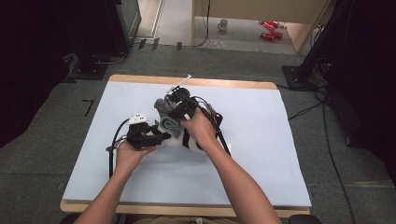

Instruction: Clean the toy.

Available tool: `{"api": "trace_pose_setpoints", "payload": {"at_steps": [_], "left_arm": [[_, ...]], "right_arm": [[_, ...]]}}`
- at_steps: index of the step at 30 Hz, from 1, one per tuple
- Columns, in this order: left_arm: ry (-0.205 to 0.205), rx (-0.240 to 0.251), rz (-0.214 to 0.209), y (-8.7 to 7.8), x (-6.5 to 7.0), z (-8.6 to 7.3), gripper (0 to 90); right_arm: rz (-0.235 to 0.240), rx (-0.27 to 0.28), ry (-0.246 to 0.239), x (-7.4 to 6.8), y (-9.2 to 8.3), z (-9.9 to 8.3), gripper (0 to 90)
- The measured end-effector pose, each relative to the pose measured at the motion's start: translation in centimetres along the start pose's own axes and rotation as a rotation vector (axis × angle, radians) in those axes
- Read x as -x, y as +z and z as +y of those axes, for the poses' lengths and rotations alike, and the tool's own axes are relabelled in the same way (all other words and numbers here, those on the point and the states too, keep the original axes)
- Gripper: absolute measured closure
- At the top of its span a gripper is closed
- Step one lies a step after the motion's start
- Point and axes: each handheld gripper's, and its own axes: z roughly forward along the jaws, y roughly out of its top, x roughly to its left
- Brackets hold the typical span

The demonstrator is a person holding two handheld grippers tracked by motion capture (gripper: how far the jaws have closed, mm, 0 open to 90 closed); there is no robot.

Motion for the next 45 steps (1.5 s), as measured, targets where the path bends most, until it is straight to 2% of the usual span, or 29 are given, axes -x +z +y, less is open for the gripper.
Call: {"api": "trace_pose_setpoints", "payload": {"at_steps": [10, 15, 18, 20, 23, 25, 28, 30, 32, 34, 40, 45], "left_arm": [[0.005, -0.011, -0.007, 0.0, 0.0, 0.0, 40.3], [0.0, -0.013, -0.017, -0.1, -0.3, 0.0, 40.3], [0.011, -0.006, -0.017, 0.0, -0.1, -0.1, 40.4], [0.011, -0.004, -0.016, 0.0, 0.0, 0.0, 40.4], [0.014, -0.008, -0.018, 0.0, 0.0, -0.1, 40.4], [0.017, -0.009, -0.019, 0.0, 0.0, -0.1, 40.3], [0.02, -0.017, -0.025, -0.1, -0.2, -0.3, 40.2], [0.02, -0.023, -0.031, -0.2, -0.3, -0.3, 40.1], [0.023, -0.023, -0.032, -0.2, -0.3, -0.3, 40.1], [0.02, -0.022, -0.033, -0.2, -0.4, -0.4, 40.0], [0.008, -0.034, -0.041, -0.3, -0.5, -0.7, 39.3], [0.007, -0.04, -0.033, -0.4, -0.3, -0.7, 38.9]], "right_arm": [[-0.013, 0.0, 0.041, 1.9, -1.5, -1.2, 78.6], [-0.066, -0.047, 0.061, 3.7, -2.6, -2.8, 78.7], [-0.053, -0.045, 0.115, 4.9, -3.3, -4.2, 78.6], [-0.046, -0.032, 0.134, 5.5, -3.8, -4.7, 78.6], [-0.03, -0.029, 0.139, 5.8, -4.0, -4.7, 78.6], [-0.023, -0.034, 0.124, 5.8, -4.2, -4.7, 78.6], [-0.067, -0.031, 0.12, 6.4, -5.1, -4.7, 78.9], [-0.084, -0.031, 0.146, 7.2, -5.8, -4.9, 78.9], [-0.059, -0.011, 0.189, 7.9, -6.6, -5.1, 79.0], [-0.019, 0.041, 0.211, 8.4, -7.5, -5.2, 79.0], [-0.036, 0.145, 0.192, 8.7, -9.9, -4.8, 78.8], [-0.029, 0.162, 0.203, 9.3, -10.4, -5.3, 78.7]]}}
